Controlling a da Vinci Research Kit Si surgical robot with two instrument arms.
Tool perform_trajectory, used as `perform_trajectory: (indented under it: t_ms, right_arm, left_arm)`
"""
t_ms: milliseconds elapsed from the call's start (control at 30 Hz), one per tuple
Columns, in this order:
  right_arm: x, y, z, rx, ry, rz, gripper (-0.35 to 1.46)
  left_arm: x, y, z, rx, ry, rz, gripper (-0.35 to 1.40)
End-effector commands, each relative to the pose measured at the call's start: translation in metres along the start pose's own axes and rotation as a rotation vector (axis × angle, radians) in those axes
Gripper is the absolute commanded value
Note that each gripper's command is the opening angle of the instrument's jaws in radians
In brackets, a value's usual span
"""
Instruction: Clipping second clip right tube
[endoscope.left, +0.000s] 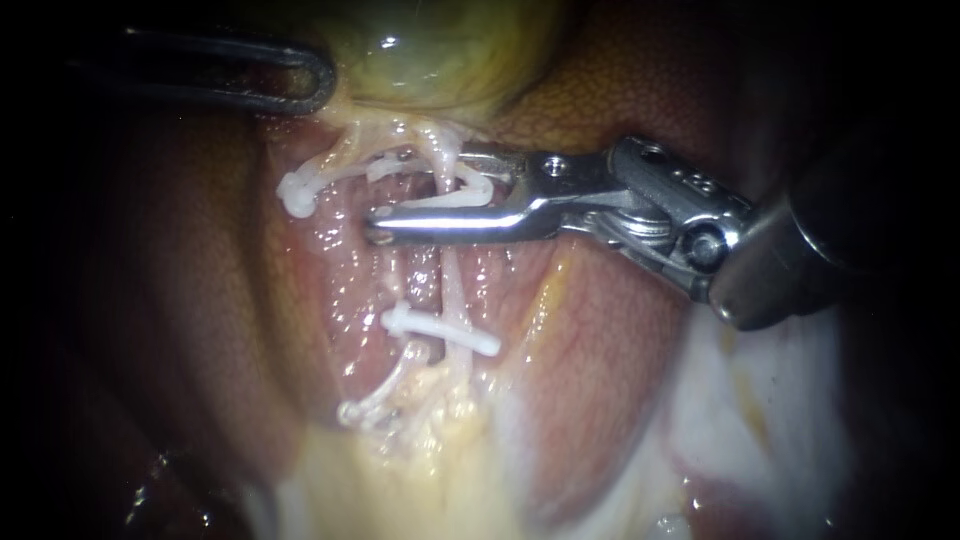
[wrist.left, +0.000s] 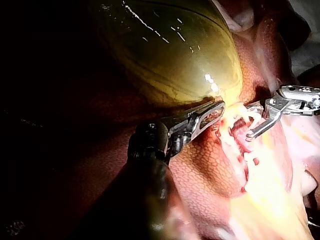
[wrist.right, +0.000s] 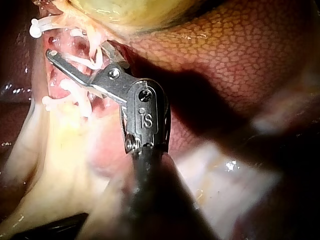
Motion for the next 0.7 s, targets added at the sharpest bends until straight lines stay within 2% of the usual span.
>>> perform_trajectory:
  t_ms: [33,333,467,700]
  right_arm:
    - [0.0000,0.0000,0.0000,0.000,0.000,0.000,0.46]
    - [-0.0006,-0.0005,0.0000,0.026,-0.006,-0.002,0.45]
    - [-0.0015,-0.0013,0.0001,0.056,-0.019,-0.007,0.45]
    - [-0.0033,-0.0029,0.0003,0.114,-0.016,0.009,0.45]
  left_arm:
    - [0.0000,0.0000,0.0000,0.000,0.000,0.000,-0.35]
    - [0.0000,0.0000,0.0001,-0.001,0.000,0.000,-0.35]
    - [0.0000,0.0000,0.0001,0.000,0.000,0.000,-0.35]
    - [0.0001,0.0001,-0.0001,0.001,0.000,0.001,-0.35]
